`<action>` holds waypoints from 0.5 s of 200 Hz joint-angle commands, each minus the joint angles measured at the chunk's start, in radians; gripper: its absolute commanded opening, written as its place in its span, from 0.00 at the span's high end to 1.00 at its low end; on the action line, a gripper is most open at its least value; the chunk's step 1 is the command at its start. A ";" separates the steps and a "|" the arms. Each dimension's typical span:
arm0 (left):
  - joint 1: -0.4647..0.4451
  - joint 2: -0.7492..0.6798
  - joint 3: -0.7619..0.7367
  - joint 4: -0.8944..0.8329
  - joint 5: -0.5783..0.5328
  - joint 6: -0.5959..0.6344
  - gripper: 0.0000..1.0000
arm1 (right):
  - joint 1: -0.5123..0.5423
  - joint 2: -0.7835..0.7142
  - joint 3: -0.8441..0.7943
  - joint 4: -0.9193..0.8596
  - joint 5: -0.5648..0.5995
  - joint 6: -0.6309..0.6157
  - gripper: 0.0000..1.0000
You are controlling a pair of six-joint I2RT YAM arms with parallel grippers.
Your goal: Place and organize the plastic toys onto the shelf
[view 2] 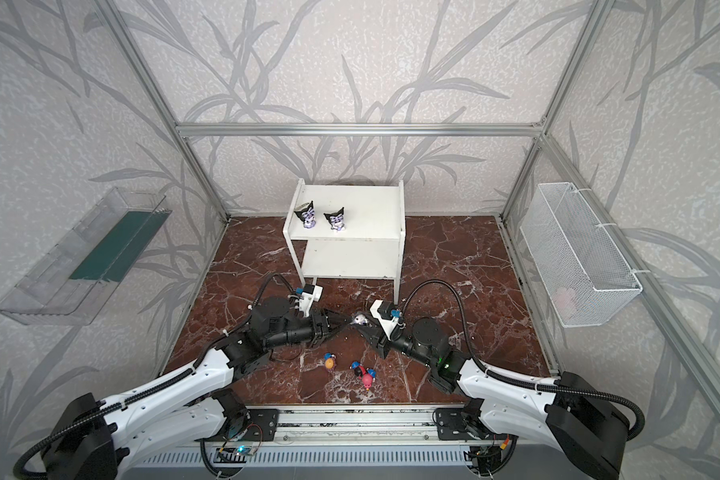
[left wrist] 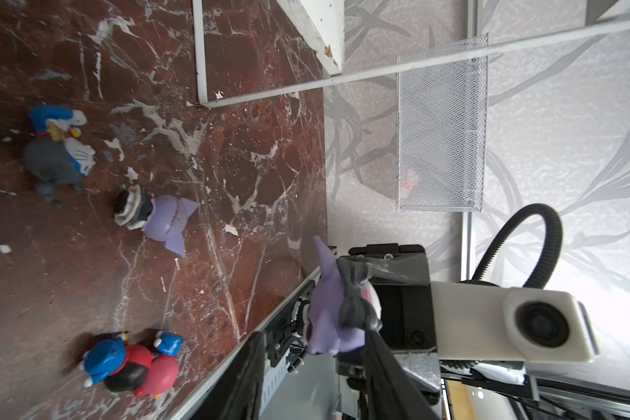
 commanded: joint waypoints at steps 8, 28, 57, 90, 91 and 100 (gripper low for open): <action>0.011 0.026 -0.034 0.187 0.068 -0.109 0.63 | 0.011 -0.010 -0.004 0.067 0.048 -0.034 0.69; 0.013 0.043 -0.030 0.213 0.081 -0.113 0.70 | 0.017 -0.001 -0.001 0.075 0.063 -0.033 0.69; 0.015 0.063 -0.031 0.236 0.095 -0.116 0.74 | 0.024 0.013 0.003 0.094 0.073 -0.026 0.69; 0.019 0.077 -0.032 0.246 0.099 -0.115 0.83 | 0.037 0.016 0.009 0.105 0.074 -0.023 0.69; 0.020 0.078 -0.032 0.246 0.099 -0.116 0.83 | 0.038 0.016 0.009 0.105 0.075 -0.023 0.69; 0.022 0.082 -0.035 0.251 0.098 -0.116 0.83 | 0.042 0.017 0.010 0.108 0.075 -0.024 0.69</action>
